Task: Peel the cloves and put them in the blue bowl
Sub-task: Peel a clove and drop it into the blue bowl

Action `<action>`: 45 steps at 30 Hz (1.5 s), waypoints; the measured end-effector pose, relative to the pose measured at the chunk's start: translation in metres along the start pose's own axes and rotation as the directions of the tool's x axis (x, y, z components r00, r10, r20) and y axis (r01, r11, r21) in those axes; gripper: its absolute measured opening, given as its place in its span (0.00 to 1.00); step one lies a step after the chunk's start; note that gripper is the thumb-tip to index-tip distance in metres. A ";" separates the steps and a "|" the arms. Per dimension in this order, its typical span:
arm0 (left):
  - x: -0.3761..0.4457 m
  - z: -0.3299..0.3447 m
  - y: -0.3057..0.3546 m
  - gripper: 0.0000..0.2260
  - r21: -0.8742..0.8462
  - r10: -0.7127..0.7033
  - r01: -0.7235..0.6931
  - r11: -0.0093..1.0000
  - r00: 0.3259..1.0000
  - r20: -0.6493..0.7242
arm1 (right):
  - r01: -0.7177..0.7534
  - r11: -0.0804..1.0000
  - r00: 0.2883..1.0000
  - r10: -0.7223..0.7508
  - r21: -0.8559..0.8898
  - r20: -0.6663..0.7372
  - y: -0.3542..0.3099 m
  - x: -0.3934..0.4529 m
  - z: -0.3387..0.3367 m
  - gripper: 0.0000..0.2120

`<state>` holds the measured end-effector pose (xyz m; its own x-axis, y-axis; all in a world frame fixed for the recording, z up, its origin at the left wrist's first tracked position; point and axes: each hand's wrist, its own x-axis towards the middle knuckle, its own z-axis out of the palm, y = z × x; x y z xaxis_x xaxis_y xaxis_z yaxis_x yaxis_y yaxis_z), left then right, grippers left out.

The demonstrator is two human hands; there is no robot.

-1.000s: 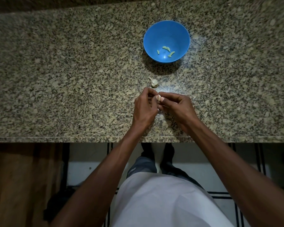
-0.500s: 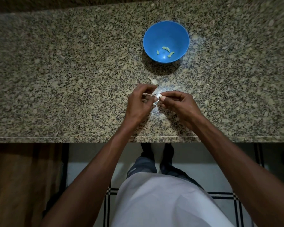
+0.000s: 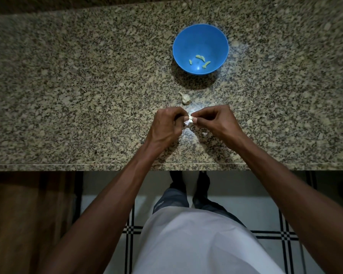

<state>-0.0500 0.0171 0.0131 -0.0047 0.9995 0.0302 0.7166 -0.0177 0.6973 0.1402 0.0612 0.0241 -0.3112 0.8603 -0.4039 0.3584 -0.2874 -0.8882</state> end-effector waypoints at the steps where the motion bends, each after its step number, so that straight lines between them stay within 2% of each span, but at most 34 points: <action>1: 0.000 -0.001 0.001 0.05 -0.019 -0.030 0.031 0.999 0.999 0.021 | 0.018 0.999 1.000 -0.019 -0.040 -0.009 0.000 0.000 0.001 0.09; 3: 0.001 -0.001 0.002 0.02 -0.092 -0.148 0.153 0.984 0.987 0.056 | 0.057 0.992 0.998 -0.061 -0.109 -0.034 -0.001 0.000 0.003 0.09; 5: 0.000 -0.001 0.001 0.05 -0.219 -0.284 0.301 0.928 0.953 0.103 | 0.083 0.986 0.994 -0.091 -0.144 -0.051 -0.002 0.000 0.004 0.08; 7: -0.001 -0.003 0.000 0.08 -0.415 -0.395 0.450 0.791 0.893 0.216 | 0.095 0.985 0.993 -0.104 -0.146 -0.056 -0.002 0.000 0.003 0.07; 10: -0.003 -0.005 0.003 0.07 -0.622 -0.498 0.620 0.478 0.775 0.390 | 0.122 0.982 0.989 -0.132 -0.141 -0.068 -0.001 0.000 0.003 0.07; 12: -0.002 -0.003 0.005 0.08 -0.645 -0.525 0.655 0.394 0.736 0.427 | 0.177 0.959 0.976 -0.201 -0.223 -0.087 -0.001 0.000 0.004 0.07; 14: 0.000 -0.001 0.006 0.08 -0.640 -0.547 0.676 0.365 0.712 0.441 | 0.283 0.896 0.942 -0.327 -0.344 -0.076 -0.001 0.000 0.005 0.08; 17: 0.002 -0.001 0.009 0.08 -0.602 -0.582 0.700 0.383 0.689 0.431 | 0.424 0.757 0.874 -0.485 -0.498 0.007 0.003 -0.003 0.004 0.08; 20: 0.004 0.002 0.012 0.06 -0.581 -0.617 0.703 0.411 0.683 0.390 | 0.466 0.668 0.847 -0.526 -0.580 0.076 0.005 -0.006 0.006 0.11; 26: 0.005 0.013 0.025 0.03 -0.443 -0.693 0.690 0.572 0.696 0.189 | 0.461 0.596 0.830 -0.551 -0.657 0.084 0.008 -0.010 0.012 0.10; 28: 0.006 0.016 0.027 0.04 -0.388 -0.684 0.670 0.633 0.719 0.125 | 0.444 0.627 0.836 -0.547 -0.640 0.044 0.007 -0.013 0.014 0.10; 30: 0.005 0.017 0.027 0.04 -0.377 -0.658 0.641 0.669 0.746 0.101 | 0.395 0.705 0.859 -0.511 -0.589 -0.034 0.005 -0.012 0.014 0.12; 35: -0.002 0.013 0.023 0.04 -0.437 -0.608 0.590 0.679 0.786 0.118 | 0.247 0.905 0.934 -0.318 -0.346 -0.165 0.005 -0.004 0.009 0.10; 39: -0.004 0.012 0.021 0.04 -0.422 -0.575 0.552 0.720 0.814 0.084 | 0.167 0.956 0.966 -0.208 -0.241 -0.156 0.007 -0.003 0.007 0.07; 45: -0.008 0.010 0.016 0.04 -0.388 -0.592 0.558 0.734 0.805 0.038 | 0.008 1.000 0.991 -0.006 0.019 -0.130 0.015 -0.002 0.003 0.07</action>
<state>-0.0314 0.0089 0.0164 -0.4010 0.8162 -0.4160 0.2525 0.5350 0.8063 0.1433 0.0543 0.0112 -0.1961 0.9093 -0.3671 0.3393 -0.2883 -0.8954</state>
